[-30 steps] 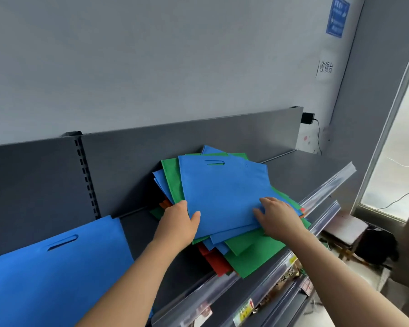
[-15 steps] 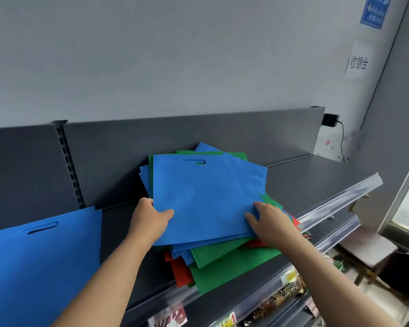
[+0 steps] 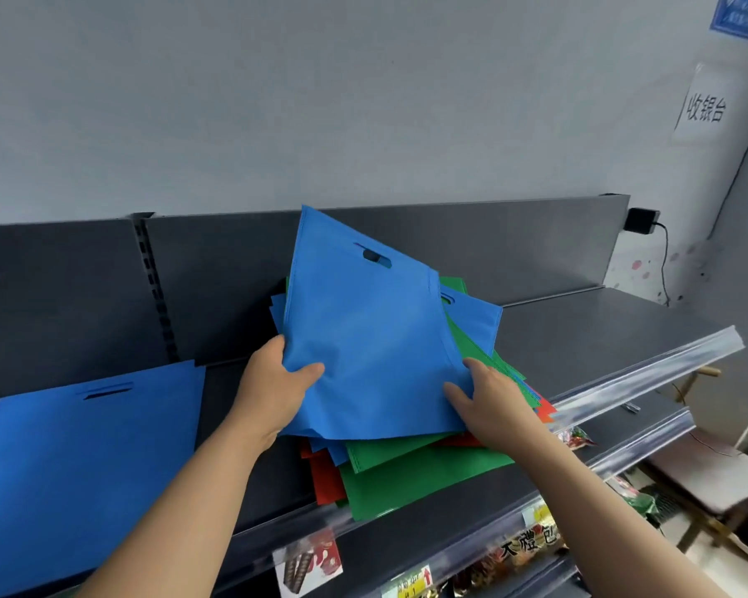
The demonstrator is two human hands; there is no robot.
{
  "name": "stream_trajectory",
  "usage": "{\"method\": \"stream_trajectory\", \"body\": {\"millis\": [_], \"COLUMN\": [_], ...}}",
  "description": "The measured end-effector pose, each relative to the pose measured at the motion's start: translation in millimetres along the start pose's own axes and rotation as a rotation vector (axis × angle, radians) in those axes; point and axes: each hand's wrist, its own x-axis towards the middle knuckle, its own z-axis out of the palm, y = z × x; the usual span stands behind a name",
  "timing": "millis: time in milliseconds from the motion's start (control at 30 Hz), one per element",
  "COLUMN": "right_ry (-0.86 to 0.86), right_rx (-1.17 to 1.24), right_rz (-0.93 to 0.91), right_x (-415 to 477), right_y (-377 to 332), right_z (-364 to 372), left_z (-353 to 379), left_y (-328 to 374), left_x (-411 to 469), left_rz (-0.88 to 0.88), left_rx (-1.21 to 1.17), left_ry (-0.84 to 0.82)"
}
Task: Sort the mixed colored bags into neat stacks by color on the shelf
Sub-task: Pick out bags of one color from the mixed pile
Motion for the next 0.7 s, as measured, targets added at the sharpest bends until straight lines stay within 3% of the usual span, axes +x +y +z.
{"method": "stream_trajectory", "body": {"millis": [300, 533, 700], "right_ry": [0.159, 0.169, 0.100], "right_rx": [0.385, 0.410, 0.386], "right_rz": [0.004, -0.156, -0.235], "right_x": [-1.3, -21.5, -37.7], "right_y": [-39.4, -111.4, -169.8], "right_z": [7.4, 29.3, 61.7], "left_z": [-48.6, -120.3, -190.8], "left_y": [9.8, -7.5, -23.8], "left_x": [-21.3, -45.8, -69.3], "left_rz": [0.076, 0.037, 0.006], "left_rx": [-0.094, -0.017, 0.221], "left_ry": [0.097, 0.215, 0.314]}}
